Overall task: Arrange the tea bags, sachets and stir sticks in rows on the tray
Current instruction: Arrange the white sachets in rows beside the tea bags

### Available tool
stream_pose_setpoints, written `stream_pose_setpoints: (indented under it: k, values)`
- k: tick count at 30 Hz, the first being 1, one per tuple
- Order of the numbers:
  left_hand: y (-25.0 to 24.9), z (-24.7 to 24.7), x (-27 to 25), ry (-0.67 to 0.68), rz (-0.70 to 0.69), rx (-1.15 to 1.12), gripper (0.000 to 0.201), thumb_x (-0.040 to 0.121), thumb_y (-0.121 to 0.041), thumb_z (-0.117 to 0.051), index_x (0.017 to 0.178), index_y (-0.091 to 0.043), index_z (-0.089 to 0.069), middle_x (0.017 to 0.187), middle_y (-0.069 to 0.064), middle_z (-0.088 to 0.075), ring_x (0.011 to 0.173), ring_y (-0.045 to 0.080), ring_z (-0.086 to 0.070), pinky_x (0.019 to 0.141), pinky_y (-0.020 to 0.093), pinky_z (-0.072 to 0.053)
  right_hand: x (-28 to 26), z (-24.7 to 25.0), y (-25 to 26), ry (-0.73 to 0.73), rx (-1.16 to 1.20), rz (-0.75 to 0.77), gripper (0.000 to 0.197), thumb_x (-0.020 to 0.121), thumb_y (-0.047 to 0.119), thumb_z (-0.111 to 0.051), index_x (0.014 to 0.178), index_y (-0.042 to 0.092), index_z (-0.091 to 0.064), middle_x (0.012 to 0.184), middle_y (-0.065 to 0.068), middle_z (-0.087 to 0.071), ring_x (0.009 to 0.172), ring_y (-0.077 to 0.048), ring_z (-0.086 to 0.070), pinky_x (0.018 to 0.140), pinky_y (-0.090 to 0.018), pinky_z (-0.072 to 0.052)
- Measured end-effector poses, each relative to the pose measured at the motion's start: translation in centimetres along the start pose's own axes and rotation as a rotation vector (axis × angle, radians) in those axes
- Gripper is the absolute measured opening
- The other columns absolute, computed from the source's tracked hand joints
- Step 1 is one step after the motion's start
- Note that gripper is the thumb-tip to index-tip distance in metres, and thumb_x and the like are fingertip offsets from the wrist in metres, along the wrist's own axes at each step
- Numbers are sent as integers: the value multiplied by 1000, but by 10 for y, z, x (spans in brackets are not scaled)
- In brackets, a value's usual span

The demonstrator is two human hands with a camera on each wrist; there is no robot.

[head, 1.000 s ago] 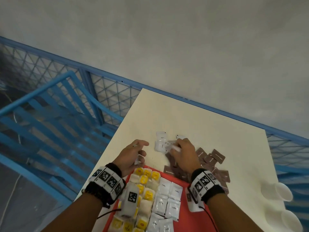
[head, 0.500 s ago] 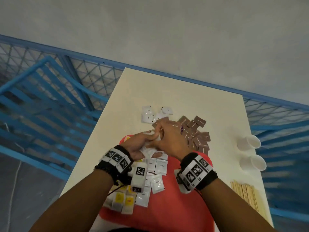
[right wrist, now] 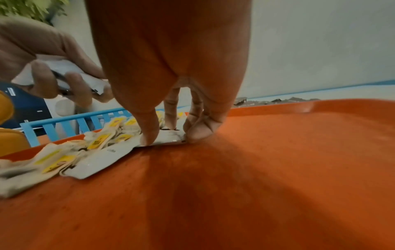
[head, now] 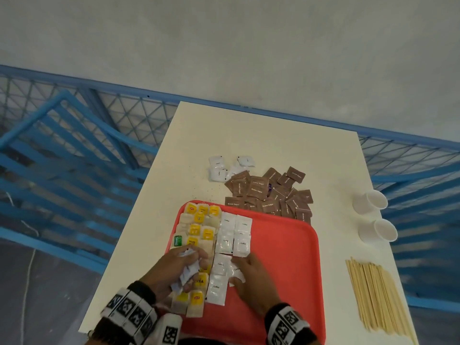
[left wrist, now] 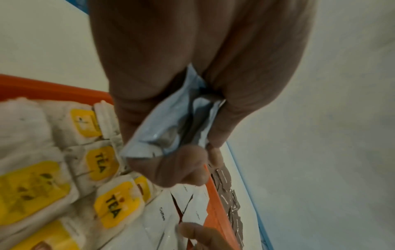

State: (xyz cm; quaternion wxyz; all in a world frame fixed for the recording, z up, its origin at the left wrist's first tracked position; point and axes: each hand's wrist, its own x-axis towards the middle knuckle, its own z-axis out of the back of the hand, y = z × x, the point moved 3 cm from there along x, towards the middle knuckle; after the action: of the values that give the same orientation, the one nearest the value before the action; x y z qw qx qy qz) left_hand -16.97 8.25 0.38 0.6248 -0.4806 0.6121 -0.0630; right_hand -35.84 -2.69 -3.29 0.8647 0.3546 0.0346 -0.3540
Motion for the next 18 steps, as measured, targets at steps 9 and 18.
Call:
stream_pose_setpoints:
  k: [9, 18]
  values:
    - [11, 14, -11, -25, 31, 18, 23, 101, -14, -50, 101, -3, -70, 93, 12, -74, 70, 24, -66, 54, 28, -51, -3, -11, -4, -112, 97, -127, 38, 93, 29, -62, 128, 21, -50, 127, 3, -42, 115, -17, -51, 98, -26, -43]
    - [0, 3, -21, 103, 79, -241, 31, 89, -15, -64, 115, 1, -67, 102, 29, -68, 68, 35, -65, 56, 34, -52, -7, 16, 11, -200, 132, -127, 30, 93, 39, -61, 118, 23, -56, 108, 11, -51, 90, 1, -48, 80, -9, -34]
